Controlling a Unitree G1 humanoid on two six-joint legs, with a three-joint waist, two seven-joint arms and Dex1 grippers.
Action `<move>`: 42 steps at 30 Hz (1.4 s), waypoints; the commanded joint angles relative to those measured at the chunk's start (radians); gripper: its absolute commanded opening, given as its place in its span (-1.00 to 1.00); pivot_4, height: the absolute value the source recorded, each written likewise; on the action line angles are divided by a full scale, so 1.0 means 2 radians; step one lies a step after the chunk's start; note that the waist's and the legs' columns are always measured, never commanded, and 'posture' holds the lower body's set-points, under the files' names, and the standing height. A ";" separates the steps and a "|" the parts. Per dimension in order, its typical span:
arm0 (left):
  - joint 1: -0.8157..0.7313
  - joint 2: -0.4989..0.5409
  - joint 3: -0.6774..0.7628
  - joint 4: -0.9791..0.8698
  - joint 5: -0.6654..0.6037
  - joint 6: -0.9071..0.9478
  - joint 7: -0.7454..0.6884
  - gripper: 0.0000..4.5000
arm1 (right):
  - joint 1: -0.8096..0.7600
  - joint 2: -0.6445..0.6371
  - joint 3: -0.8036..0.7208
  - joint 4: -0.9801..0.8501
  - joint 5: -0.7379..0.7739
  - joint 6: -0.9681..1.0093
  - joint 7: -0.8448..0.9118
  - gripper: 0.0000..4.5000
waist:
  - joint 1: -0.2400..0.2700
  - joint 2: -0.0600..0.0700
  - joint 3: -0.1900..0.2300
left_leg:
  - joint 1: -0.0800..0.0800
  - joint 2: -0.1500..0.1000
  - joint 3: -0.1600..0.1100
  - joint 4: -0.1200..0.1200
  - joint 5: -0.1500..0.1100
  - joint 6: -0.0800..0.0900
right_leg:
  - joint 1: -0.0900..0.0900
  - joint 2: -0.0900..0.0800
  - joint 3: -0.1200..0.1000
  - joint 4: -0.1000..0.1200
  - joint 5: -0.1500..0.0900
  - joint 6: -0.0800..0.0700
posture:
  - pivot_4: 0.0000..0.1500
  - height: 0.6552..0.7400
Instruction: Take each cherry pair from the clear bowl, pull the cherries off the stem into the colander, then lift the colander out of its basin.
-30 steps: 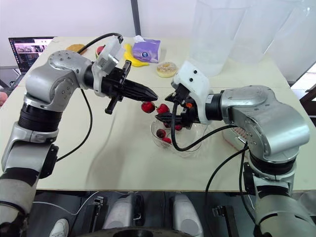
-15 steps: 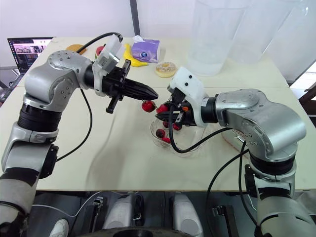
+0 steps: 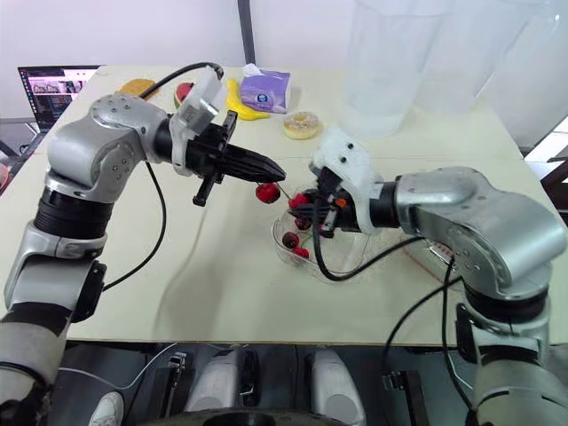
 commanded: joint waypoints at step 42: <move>0.014 -0.004 0.044 -0.035 -0.027 0.031 0.053 -1.00 | 0.228 -0.083 -0.384 0.018 -0.037 0.012 -0.100 0.98 | -0.001 0.003 -0.001 | 0.001 0.000 0.000 0.000 0.001 -0.001 | 0.001 0.001 0.001 0.000 0.000 0.000 | 1.00 1.00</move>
